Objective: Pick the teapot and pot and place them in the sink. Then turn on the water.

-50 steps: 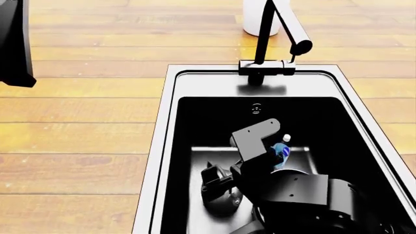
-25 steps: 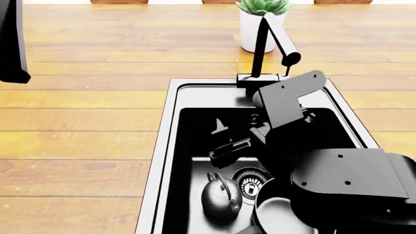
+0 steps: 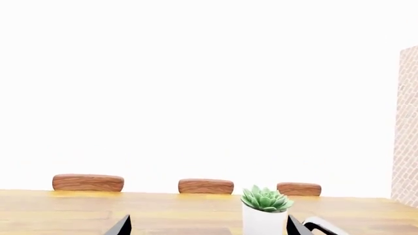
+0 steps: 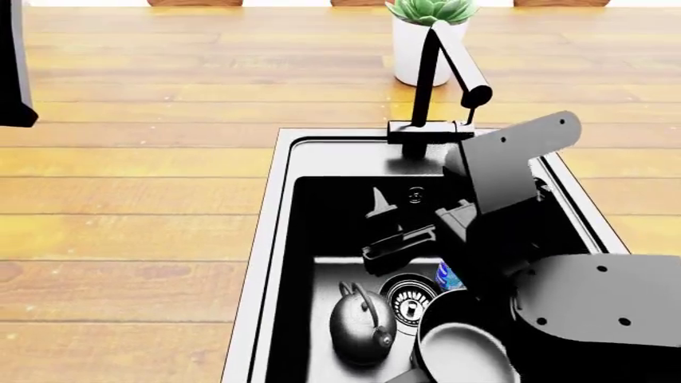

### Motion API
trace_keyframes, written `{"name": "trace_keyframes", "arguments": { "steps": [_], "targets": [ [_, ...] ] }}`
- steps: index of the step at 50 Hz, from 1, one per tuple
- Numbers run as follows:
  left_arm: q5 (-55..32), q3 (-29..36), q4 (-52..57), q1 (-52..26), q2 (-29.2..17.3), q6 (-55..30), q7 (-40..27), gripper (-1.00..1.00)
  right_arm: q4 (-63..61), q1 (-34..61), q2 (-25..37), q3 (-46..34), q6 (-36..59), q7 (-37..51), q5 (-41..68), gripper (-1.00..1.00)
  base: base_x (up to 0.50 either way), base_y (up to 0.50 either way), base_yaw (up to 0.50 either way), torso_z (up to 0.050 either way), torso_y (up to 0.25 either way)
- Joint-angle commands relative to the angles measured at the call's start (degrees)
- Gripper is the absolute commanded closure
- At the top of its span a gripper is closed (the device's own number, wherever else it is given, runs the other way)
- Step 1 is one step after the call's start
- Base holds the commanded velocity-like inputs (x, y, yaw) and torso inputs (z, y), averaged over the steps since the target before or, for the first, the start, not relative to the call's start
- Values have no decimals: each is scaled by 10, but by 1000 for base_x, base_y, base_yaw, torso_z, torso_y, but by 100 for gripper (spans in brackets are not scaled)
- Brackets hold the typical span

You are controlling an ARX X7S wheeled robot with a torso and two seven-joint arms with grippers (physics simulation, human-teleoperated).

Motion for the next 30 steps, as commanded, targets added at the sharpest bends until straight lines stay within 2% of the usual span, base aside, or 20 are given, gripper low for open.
{"name": "trace_keyframes", "arguments": {
  "steps": [1,13,30],
  "targets": [
    [-1,-5,2,3,-1,1,-2,-100,-54,-8,64,43,-24,38,46,-100,0,0,0,0,0],
    [-13,-19,3,-13,10,-22,-14,-100,-100,-60,159,97,-70,45,63,-100,0,0,0,0,0],
    [-24,-32,2,-31,23,-49,-25,-100,-110,-105,229,138,-110,37,66,-100,0,0,0,0,0]
  ]
}}
